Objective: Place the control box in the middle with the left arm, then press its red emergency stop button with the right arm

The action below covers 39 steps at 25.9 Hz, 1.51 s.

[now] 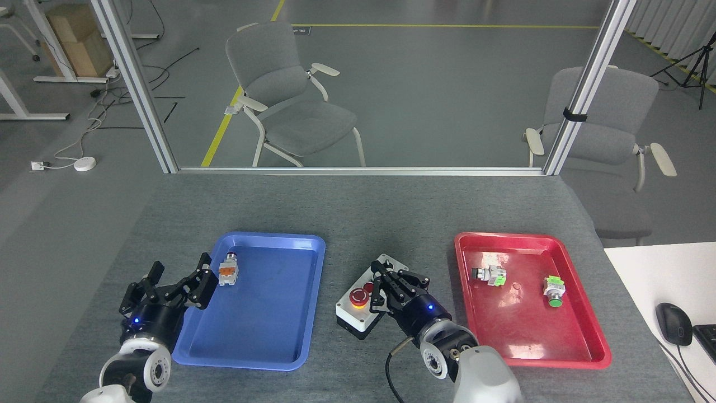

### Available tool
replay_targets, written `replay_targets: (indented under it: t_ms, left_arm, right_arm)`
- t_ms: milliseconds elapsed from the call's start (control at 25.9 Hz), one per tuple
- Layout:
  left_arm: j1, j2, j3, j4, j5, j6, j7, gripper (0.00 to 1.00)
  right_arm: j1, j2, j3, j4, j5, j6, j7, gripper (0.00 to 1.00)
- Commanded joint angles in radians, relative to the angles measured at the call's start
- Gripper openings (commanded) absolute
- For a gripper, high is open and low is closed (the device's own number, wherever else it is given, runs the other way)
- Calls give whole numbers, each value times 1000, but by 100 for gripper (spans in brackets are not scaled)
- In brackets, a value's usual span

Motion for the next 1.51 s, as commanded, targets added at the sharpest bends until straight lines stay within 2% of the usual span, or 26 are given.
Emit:
replay_targets:
  t_ms: [0,154,347,502,733,888,1119,1274,1312,1389,1428,1467]
  left_arm:
    - [4,-4,-1,-1,-3,-1,3,99]
    - [24,-4,-1,-4,-8,2,18,99]
    - [30,-5,-1,-6,-17,2,27,99]
    - [79,-15,-4,-9,-37,2,67,99]
    - [118,-82,-39,-2,-57,7,75,99]
    - [119,-85,-41,8,-120,8,79,99]
    - [121,-130,-44,25,-135,86,185,99]
    - [121,-131,-42,27,-120,86,188,99]
    - [121,-133,-42,27,-117,86,188,99]
    - [121,-133,-42,27,-115,86,188,99]
    - [121,-133,-42,27,-115,86,188,99]
    - [121,-133,-42,27,-115,86,188,99]
  right_arm:
    - [-1,12,8,35,0,2,1,0]
    - [-1,44,4,95,0,4,1,0]
    - [-1,61,4,118,0,4,1,0]
    - [-1,64,6,121,0,4,1,0]
    - [-1,73,4,150,0,2,1,0]
    - [-1,75,6,181,0,0,1,0]
    - [0,75,6,185,0,-3,1,0]
    - [-1,80,-9,167,-2,4,-13,0]
    - [-6,89,-12,158,-6,4,-16,3]
    - [-32,112,-41,119,-17,8,-39,35]
    - [-41,116,-72,104,-20,13,-50,57]
    - [-52,118,-114,93,-25,16,-62,90]
